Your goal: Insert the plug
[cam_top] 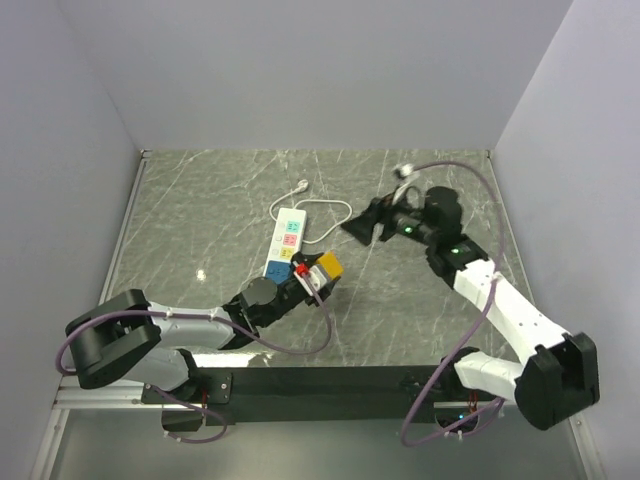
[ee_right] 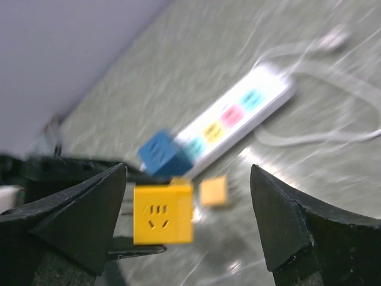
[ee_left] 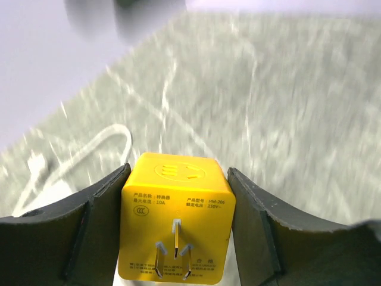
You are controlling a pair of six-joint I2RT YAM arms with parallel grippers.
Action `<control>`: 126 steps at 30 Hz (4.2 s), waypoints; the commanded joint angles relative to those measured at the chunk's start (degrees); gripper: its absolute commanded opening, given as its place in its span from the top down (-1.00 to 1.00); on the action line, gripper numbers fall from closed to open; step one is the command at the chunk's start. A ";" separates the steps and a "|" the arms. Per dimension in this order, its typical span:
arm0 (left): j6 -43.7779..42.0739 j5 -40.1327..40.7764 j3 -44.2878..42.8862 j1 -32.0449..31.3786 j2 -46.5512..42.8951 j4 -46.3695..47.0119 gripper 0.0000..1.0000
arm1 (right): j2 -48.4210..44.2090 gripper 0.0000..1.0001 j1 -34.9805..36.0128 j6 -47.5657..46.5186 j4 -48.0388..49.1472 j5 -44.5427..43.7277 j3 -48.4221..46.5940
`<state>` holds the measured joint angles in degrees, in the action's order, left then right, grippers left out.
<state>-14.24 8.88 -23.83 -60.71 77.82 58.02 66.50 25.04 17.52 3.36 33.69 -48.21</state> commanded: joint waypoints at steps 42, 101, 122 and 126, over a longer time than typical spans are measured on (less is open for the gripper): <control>51.69 -40.70 2.47 14.92 -17.35 23.28 0.99 | -9.81 -0.94 6.95 6.47 65.28 22.38 23.69; 32.79 -20.05 8.01 11.05 -29.92 9.83 -0.32 | 1.17 1.00 9.42 6.12 54.82 14.82 17.71; 34.10 -4.42 11.53 19.13 -34.93 -9.49 -0.36 | 12.51 1.00 5.02 -8.36 31.56 7.10 5.59; 32.61 -1.95 12.06 19.31 -33.01 -13.71 -0.29 | 13.91 1.00 4.32 -13.12 22.06 2.44 -1.17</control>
<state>19.16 2.59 -12.32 -41.71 43.77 49.28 80.51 29.91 11.60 34.15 41.56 -43.55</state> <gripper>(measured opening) 0.652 0.689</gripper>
